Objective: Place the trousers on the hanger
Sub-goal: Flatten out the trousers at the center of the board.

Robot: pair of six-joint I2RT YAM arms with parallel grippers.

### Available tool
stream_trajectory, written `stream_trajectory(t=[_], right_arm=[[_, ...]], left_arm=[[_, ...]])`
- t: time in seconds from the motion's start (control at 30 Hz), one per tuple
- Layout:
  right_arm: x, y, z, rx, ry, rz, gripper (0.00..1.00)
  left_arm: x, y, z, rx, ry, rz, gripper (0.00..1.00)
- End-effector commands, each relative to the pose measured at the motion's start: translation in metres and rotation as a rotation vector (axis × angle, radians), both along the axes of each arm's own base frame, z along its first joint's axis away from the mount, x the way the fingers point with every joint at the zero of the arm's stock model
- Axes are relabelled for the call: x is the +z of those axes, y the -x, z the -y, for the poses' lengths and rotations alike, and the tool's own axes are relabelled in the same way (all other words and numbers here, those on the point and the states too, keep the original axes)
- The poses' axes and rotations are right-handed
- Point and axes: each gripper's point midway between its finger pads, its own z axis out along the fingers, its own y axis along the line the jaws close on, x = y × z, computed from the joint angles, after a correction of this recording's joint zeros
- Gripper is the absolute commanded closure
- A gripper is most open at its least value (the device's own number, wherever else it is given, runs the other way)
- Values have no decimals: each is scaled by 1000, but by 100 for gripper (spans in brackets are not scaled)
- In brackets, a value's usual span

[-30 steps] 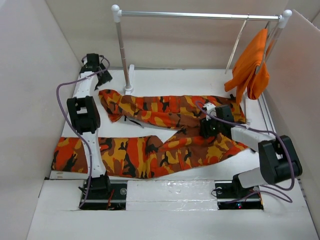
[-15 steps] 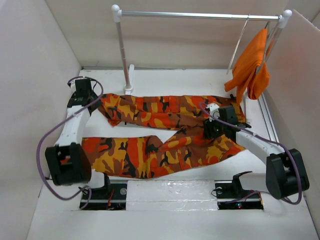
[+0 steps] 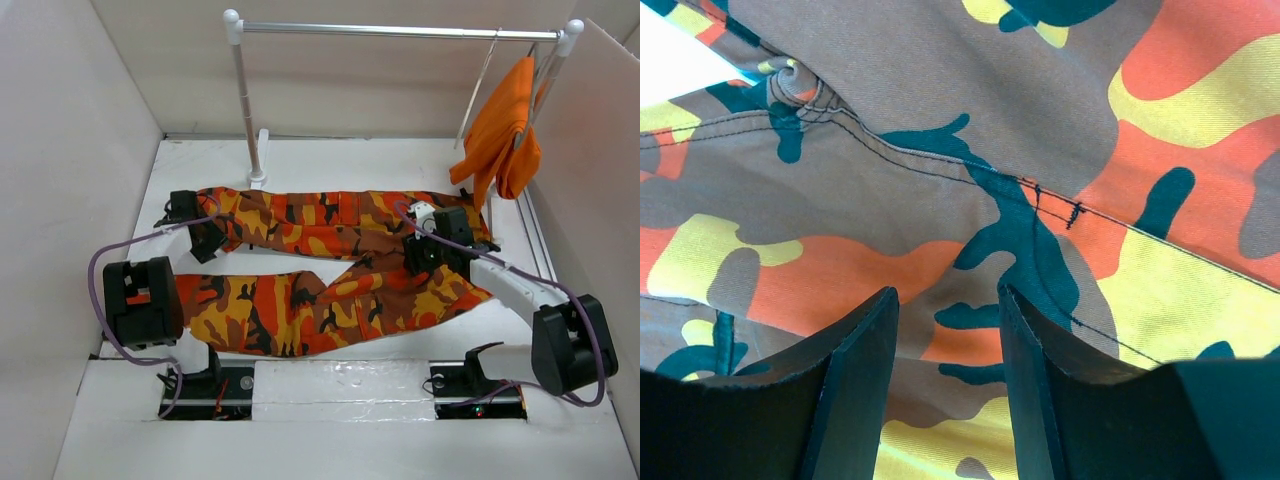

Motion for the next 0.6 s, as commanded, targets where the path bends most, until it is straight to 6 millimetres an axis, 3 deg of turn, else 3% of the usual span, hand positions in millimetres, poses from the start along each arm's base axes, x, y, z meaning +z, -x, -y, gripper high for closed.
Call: stream_trajectory(t=[0.0, 0.2, 0.23, 0.3, 0.37, 0.47, 0.53, 0.57], right_arm=[[21, -10, -5, 16, -15, 73, 49], [12, 2, -13, 33, -32, 49, 50], [11, 3, -13, 31, -32, 45, 49], [12, 2, -13, 32, -31, 49, 49], [11, 0, -10, 27, -13, 49, 49], [7, -1, 5, -6, 5, 34, 49], [2, 3, 12, -8, -3, 12, 49], [-4, 3, 20, -31, -1, -10, 49]], left_arm=[[6, -15, 15, -36, 75, 79, 58], [-15, -17, 13, -33, 72, 48, 55], [-18, -17, 12, -29, 66, 40, 57], [-23, -18, 6, -12, 37, 24, 76], [-12, -22, 0, -2, 8, 29, 100], [32, -32, -26, 52, -109, 109, 100], [79, -38, -51, 103, -193, 207, 100], [91, -36, -61, 125, -232, 219, 100]])
